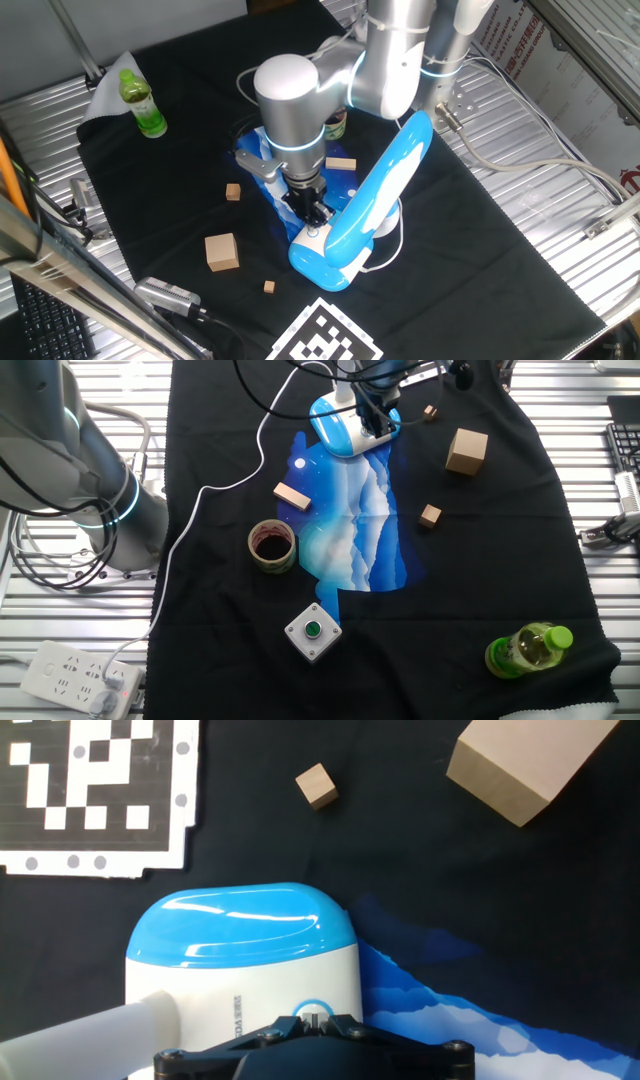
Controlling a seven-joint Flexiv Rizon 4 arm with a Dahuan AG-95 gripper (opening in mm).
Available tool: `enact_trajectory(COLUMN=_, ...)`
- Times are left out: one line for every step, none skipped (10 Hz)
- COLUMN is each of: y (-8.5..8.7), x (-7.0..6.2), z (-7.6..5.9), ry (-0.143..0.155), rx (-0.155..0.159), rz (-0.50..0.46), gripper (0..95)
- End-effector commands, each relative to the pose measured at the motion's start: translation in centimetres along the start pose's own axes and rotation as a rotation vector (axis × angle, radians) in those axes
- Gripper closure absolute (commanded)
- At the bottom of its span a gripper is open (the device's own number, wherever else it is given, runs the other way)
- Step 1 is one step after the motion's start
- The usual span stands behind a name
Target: Turn on the desk lamp by pressing the button
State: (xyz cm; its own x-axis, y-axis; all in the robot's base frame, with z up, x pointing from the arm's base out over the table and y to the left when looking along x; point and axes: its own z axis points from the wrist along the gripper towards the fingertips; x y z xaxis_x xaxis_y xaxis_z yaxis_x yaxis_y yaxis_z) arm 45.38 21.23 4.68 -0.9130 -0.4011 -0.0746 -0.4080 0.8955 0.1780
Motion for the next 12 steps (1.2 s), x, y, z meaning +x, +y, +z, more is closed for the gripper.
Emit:
enact_trajectory(y=0.00, x=0.04, z=0.09, ry=0.000, rx=0.003, rz=0.001, gripper=95.0)
enact_trajectory(y=0.03, x=0.05, z=0.23, ry=-0.003, rx=0.001, rz=0.003, gripper=95.0)
enact_trajectory(y=0.10, x=0.06, z=0.33, ry=-0.004, rx=0.001, rz=0.005, gripper=95.0)
enact_trajectory(y=0.15, x=0.06, z=0.40, ry=-0.003, rx=0.003, rz=0.006, gripper=95.0)
enact_trajectory(y=0.18, x=0.06, z=0.42, ry=-0.004, rx=0.001, rz=0.006, gripper=95.0)
enact_trajectory(y=0.19, x=0.06, z=0.45, ry=-0.004, rx=0.003, rz=0.006, gripper=95.0)
enact_trajectory(y=0.19, x=0.06, z=0.48, ry=-0.003, rx=0.003, rz=0.006, gripper=95.0)
enact_trajectory(y=0.20, x=0.06, z=0.55, ry=-0.003, rx=0.003, rz=0.006, gripper=95.0)
enact_trajectory(y=0.18, x=0.06, z=0.62, ry=-0.004, rx=0.004, rz=0.006, gripper=95.0)
enact_trajectory(y=0.18, x=0.05, z=0.73, ry=-0.005, rx=0.004, rz=0.006, gripper=95.0)
enact_trajectory(y=0.19, x=0.03, z=0.81, ry=-0.005, rx=0.005, rz=0.007, gripper=95.0)
enact_trajectory(y=0.21, x=-0.01, z=0.84, ry=-0.005, rx=0.006, rz=0.009, gripper=95.0)
